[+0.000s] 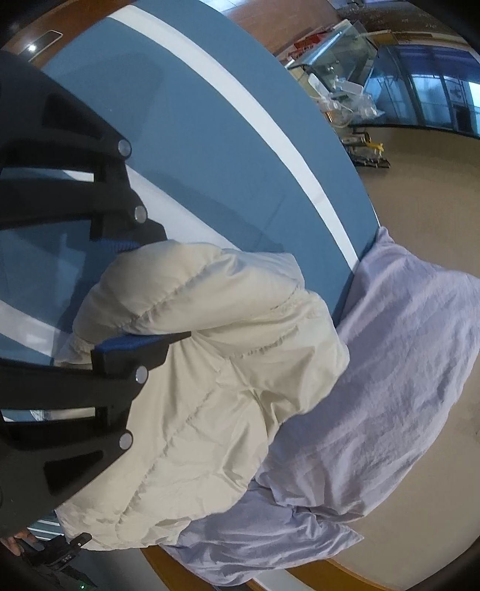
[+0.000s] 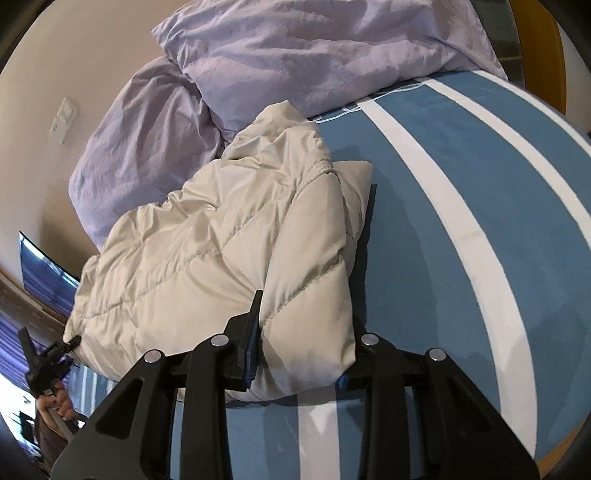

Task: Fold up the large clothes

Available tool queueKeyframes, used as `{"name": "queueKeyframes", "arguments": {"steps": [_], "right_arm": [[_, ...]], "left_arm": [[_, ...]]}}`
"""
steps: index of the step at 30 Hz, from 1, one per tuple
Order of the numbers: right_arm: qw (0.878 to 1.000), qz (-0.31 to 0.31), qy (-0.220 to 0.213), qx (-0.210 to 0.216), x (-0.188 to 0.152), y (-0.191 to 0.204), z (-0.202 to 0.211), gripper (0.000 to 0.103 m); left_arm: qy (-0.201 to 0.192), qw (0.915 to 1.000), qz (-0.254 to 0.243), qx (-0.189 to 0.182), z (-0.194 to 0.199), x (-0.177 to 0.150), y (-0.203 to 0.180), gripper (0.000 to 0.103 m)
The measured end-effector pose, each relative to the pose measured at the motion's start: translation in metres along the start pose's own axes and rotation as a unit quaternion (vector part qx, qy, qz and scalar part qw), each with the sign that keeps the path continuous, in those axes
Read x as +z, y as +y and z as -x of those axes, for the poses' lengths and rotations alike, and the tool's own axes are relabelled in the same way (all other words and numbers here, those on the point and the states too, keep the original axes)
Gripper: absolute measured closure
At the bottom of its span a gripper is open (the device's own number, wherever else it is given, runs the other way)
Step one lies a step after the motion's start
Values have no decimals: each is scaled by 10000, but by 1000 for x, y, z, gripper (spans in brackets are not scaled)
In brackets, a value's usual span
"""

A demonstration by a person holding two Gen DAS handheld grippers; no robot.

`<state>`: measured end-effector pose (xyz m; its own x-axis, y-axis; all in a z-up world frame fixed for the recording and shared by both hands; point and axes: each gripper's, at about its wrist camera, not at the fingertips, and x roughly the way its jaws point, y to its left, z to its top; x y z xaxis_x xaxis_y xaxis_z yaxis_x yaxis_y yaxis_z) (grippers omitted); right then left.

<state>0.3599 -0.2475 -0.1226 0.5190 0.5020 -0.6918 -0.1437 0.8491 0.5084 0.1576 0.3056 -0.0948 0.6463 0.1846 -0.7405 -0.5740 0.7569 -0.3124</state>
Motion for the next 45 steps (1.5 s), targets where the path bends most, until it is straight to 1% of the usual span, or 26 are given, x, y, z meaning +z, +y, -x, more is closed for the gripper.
{"name": "queueKeyframes", "arguments": {"steps": [1,2,4,5,6,7,9,10,12,15,19,24,27,30,32,35,36,38,39,41,43,44,45], "right_arm": [[10000,35,-4,-64,0,1,1,66],[9999,69,-20,-144,1,2,2,63],[9991,202,-132,-354,2,7,7,55],[9978,300,-243,-531,4,9,11,51],[9957,409,-412,-719,5,12,16,44],[9937,485,-555,-846,7,15,21,40],[9898,638,-783,-1006,10,20,29,40],[9883,737,-846,-1035,13,26,31,40],[9863,975,-893,-990,16,40,31,39],[9841,1287,-838,-888,15,61,24,37],[9805,1706,-624,-747,9,93,2,37],[9770,1967,-507,-644,-4,117,-16,37],[9744,2104,-541,-584,-14,127,-18,37],[9703,2279,-490,-647,-23,136,-25,37],[9691,2298,-499,-750,-25,139,-31,37],[9677,2388,-558,-587,-26,152,-31,37],[9654,2477,-583,-560,-27,160,-31,37],[9607,2647,-537,-645,-31,171,-39,36],[9579,2722,-452,-789,-33,173,-47,34],[9554,2768,-276,-987,-39,172,-63,32],[9545,2772,-336,-1047,-46,169,-71,32],[9544,2771,-357,-1053,-48,168,-72,32],[9552,2745,-353,-1045,-49,166,-74,32]], "left_arm": [[-5,10000,21,45,0,-1,1,58],[-20,9999,53,114,1,-2,1,56],[-29,9998,91,148,3,-3,4,46],[-34,9998,102,151,4,-3,5,42],[-48,9998,111,150,5,-3,5,35],[-89,9998,126,140,7,-3,6,32],[-117,9998,114,113,8,-3,6,29],[-111,9998,115,95,7,-3,6,25],[-87,9999,132,60,5,-4,7,21],[-5,9998,177,-28,1,-6,5,18],[74,9996,259,-130,-5,-6,1,15],[74,9988,429,-204,-11,-8,-2,14],[145,9975,611,-331,-17,-9,0,14],[274,9953,813,-439,-26,-10,2,14],[284,9945,882,-481,-31,-11,2,14],[249,9946,904,-456,-33,-10,0,14],[246,9944,926,-452,-34,-9,-1,14],[240,9935,1010,-473,-35,-8,0,14],[236,9932,1039,-480,-36,-8,0,14],[198,9919,1125,-552,-36,-7,3,21],[159,9909,1178,-627,-36,-7,6,33],[123,9904,1204,-661,-35,-6,6,36],[104,9903,1213,-671,-34,-5,6,43]]}}
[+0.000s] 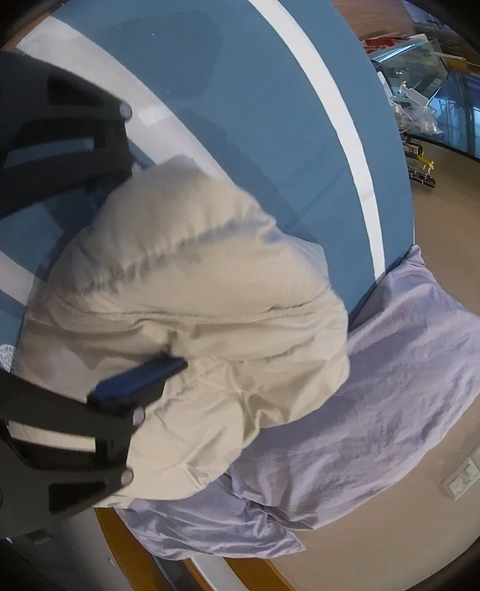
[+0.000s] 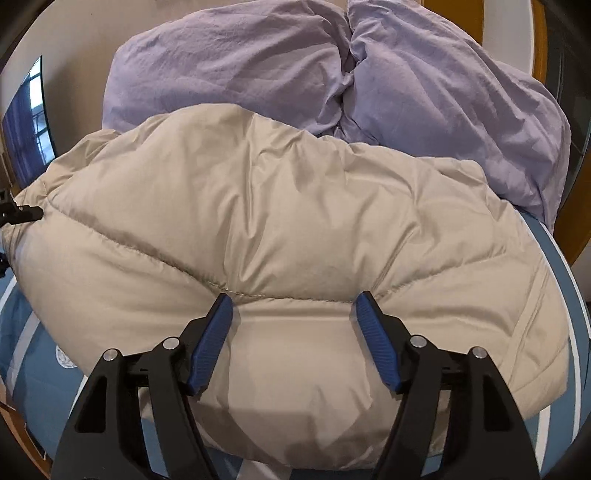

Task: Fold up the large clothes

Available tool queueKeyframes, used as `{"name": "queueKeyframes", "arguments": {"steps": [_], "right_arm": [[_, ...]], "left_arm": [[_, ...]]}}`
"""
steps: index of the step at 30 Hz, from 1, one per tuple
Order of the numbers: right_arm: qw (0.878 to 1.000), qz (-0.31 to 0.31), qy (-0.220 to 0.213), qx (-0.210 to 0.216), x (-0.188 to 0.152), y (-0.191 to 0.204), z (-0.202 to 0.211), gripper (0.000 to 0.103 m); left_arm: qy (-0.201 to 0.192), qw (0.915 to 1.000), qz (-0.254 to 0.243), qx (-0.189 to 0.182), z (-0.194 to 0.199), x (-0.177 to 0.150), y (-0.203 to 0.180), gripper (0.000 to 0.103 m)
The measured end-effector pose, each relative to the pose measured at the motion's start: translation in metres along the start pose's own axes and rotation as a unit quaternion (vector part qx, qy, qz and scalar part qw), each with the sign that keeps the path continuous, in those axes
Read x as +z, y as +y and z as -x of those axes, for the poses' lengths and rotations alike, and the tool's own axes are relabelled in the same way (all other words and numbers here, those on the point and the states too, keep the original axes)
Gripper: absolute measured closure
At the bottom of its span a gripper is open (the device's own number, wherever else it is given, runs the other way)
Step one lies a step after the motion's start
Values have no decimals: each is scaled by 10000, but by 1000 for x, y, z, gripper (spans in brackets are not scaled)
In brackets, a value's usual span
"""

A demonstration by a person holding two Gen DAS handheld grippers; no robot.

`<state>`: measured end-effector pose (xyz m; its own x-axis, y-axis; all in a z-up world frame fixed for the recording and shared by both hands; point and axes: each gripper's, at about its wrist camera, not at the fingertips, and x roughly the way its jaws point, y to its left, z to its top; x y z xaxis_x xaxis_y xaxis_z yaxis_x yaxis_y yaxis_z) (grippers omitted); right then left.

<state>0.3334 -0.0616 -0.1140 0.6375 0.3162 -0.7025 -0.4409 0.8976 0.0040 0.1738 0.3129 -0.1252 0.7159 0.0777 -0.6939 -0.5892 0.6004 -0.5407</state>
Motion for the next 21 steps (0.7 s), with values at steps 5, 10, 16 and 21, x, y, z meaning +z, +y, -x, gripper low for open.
{"name": "queueKeyframes", "arguments": {"steps": [5,10,16,21], "right_arm": [[9999,-118,73,102,-3,-5,-7,32],[9998,-113,147,58,-4,-4,-12,32],[9997,-104,211,49,-5,-6,-16,32],[9996,-110,241,67,-5,-7,-17,32]], "left_arm": [[-156,9996,-41,-243,11,5,-12,69],[-332,9974,-239,-592,31,11,-41,74],[-517,9900,-646,-1144,60,9,-93,74],[-528,9788,-1058,-1674,80,-4,-142,74]]}}
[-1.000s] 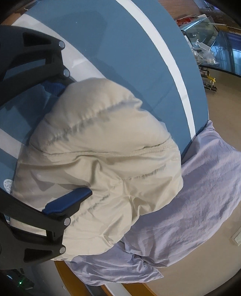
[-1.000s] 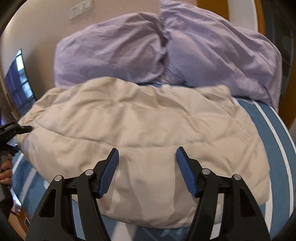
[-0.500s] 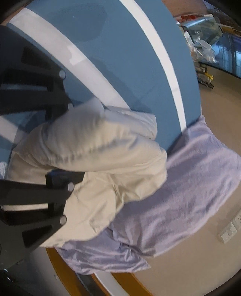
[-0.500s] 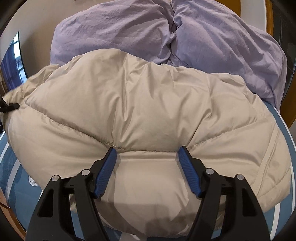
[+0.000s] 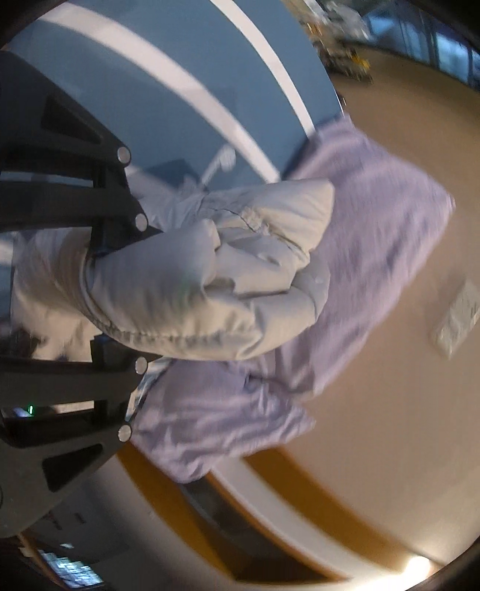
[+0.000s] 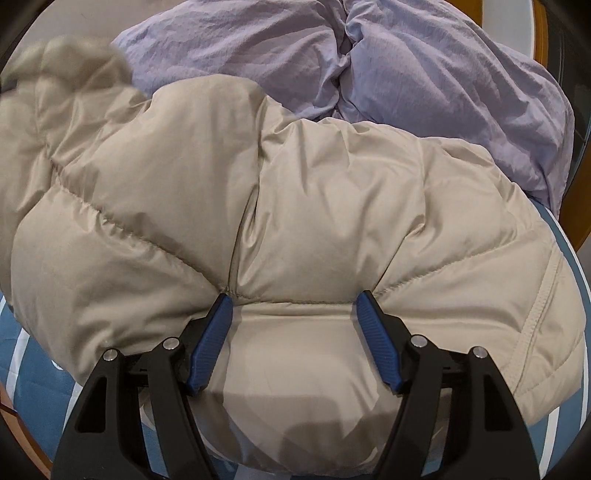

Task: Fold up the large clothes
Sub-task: 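Lift the held side with the left gripper and fold it over the jacket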

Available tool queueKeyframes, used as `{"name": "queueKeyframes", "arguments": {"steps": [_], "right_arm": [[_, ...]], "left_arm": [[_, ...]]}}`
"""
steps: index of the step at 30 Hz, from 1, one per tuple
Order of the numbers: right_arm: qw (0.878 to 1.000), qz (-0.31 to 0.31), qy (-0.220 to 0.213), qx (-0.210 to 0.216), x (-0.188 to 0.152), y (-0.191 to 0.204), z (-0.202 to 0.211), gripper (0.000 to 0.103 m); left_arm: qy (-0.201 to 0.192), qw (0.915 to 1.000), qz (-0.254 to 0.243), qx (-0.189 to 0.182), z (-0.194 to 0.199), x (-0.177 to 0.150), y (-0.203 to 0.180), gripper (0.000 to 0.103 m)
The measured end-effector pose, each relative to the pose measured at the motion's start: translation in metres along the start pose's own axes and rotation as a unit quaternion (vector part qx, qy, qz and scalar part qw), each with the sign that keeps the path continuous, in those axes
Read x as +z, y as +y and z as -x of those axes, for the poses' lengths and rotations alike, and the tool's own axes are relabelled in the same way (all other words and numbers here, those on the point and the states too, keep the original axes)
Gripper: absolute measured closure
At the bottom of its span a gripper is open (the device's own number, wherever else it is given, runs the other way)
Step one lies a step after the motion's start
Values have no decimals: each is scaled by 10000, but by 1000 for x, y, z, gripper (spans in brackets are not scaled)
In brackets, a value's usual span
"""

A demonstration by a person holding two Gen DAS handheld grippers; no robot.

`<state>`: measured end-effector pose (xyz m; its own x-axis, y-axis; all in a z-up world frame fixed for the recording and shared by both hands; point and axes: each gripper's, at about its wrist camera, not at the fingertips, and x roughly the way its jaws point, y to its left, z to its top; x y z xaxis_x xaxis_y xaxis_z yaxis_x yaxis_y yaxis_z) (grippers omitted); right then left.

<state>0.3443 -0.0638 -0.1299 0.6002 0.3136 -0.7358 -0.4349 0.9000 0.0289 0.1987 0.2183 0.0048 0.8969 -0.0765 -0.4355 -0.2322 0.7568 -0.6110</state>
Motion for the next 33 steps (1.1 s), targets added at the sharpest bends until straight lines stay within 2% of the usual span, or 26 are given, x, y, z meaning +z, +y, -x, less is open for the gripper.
{"name": "queueKeyframes", "arguments": {"steps": [7,10,19,24,29,33], "right_arm": [[10000,-37,5,48,1,-1,0,32],[10000,-34,-9,93,0,-4,0,32],[9996,60,-120,241,-5,-10,6,32],[9983,104,-360,453,-12,-29,29,32],[9969,95,-776,76,-27,-65,64,31],[9967,-193,-764,-192,-39,-99,74,31]], "left_arm": [[260,9941,-663,-813,-11,-21,-84,74],[439,9902,-859,-1009,-24,-33,-112,74],[999,9791,-1243,-1266,-66,-70,-167,74],[1245,9741,-1353,-1317,-89,-85,-185,74],[1434,9685,-1581,-1284,-114,-100,-207,74],[1639,9607,-1860,-1247,-132,-125,-227,74]]}}
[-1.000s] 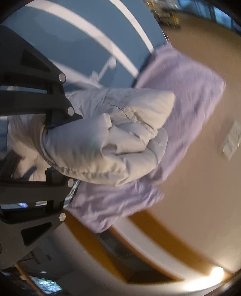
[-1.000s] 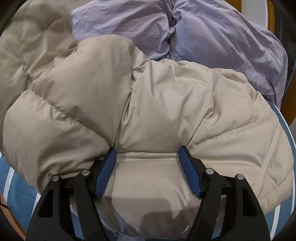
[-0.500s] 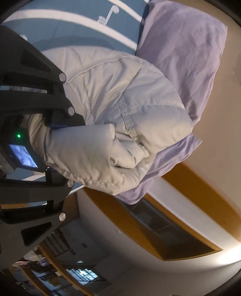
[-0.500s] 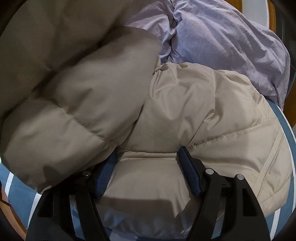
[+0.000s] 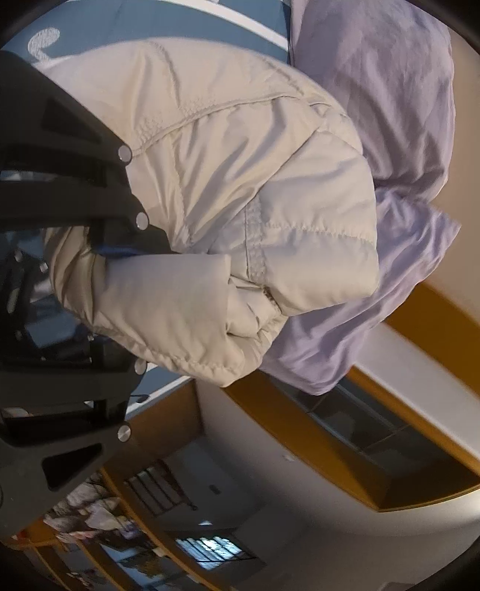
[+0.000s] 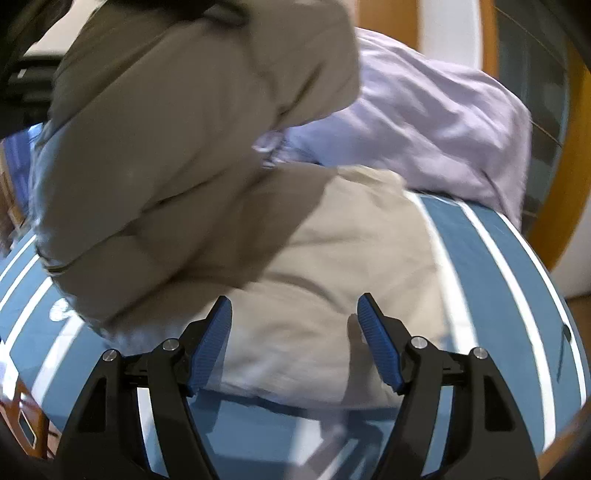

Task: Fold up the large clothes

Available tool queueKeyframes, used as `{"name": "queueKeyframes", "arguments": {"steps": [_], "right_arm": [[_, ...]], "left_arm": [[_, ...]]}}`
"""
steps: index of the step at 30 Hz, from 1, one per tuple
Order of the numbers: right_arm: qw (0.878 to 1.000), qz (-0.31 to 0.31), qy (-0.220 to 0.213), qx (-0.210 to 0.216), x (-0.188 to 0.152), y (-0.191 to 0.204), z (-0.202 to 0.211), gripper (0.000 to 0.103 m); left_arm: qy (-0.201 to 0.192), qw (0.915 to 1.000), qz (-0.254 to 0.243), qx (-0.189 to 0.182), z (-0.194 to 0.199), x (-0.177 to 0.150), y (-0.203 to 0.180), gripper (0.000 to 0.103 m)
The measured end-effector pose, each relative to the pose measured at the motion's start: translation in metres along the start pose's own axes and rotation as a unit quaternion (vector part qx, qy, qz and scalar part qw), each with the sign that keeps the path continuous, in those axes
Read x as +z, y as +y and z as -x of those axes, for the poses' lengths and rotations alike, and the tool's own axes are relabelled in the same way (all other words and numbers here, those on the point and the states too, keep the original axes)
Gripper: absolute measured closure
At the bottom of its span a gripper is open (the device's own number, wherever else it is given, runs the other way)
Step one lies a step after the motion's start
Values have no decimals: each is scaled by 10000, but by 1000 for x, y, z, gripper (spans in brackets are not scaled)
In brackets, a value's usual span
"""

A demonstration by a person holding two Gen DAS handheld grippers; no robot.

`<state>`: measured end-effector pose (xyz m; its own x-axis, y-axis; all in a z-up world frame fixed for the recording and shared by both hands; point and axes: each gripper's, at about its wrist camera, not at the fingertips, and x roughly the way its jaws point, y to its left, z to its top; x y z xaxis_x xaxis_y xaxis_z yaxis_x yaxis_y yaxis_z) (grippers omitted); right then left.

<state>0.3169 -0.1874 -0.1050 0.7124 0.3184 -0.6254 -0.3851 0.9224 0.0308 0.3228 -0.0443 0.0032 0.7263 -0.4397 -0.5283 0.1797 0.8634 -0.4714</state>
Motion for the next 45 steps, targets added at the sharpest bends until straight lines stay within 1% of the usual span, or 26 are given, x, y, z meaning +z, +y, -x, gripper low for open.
{"name": "queueKeyframes", "arguments": {"steps": [3,8,11,12,14,16,18,22,25,27,30,31,36,37,39,41,43,44,45], "right_arm": [[9996,-273,41,-111,-8,-25,3,31],[9988,-466,53,-126,-19,-38,8,31],[9983,-562,70,-122,-25,-44,11,29],[9981,-590,72,-138,-26,-46,13,29],[9977,-642,59,-210,-28,-50,17,29],[9972,-711,43,-249,-29,-57,19,29],[9966,-775,25,-281,-28,-64,21,28],[9956,-864,-34,-355,-28,-71,30,28],[9949,-928,-85,-379,-27,-77,37,28],[9944,-976,-125,-399,-27,-79,42,28],[9938,-1011,-175,-417,-27,-79,49,28],[9937,-1020,-176,-424,-27,-81,48,28],[9935,-1045,-138,-424,-28,-82,50,28],[9935,-1047,-127,-431,-28,-82,49,28],[9934,-1051,-115,-434,-28,-83,49,28],[9934,-1058,-107,-435,-28,-83,50,28],[9934,-1054,-117,-437,-28,-84,50,28],[9934,-1053,-121,-441,-28,-84,50,28],[9933,-1055,-123,-449,-28,-85,50,28]], "left_arm": [[186,9997,-153,37,-21,-5,-13,74],[605,9971,-418,192,-63,-22,-34,73],[684,9952,-601,370,-75,-33,-43,72],[677,9948,-644,413,-75,-34,-46,70],[674,9945,-674,433,-75,-34,-49,64],[670,9951,-615,385,-68,-35,-48,53],[662,9952,-612,375,-63,-37,-50,47],[585,9962,-573,313,-42,-36,-54,34],[503,9972,-517,180,-20,-34,-56,29],[386,9975,-566,181,-5,-31,-57,27],[152,9969,-678,364,18,-26,-55,26],[92,9965,-682,482,24,-24,-51,26],[38,9929,-542,1056,33,-17,-22,26],[43,9912,-495,1227,34,-16,-12,26],[57,9887,-446,1429,33,-15,-1,26],[33,9836,-447,1747,34,-15,12,26],[-36,9764,-537,2093,37,-16,21,26],[-73,9725,-596,2251,37,-15,24,26],[-136,9663,-696,2473,39,-16,27,26]]}}
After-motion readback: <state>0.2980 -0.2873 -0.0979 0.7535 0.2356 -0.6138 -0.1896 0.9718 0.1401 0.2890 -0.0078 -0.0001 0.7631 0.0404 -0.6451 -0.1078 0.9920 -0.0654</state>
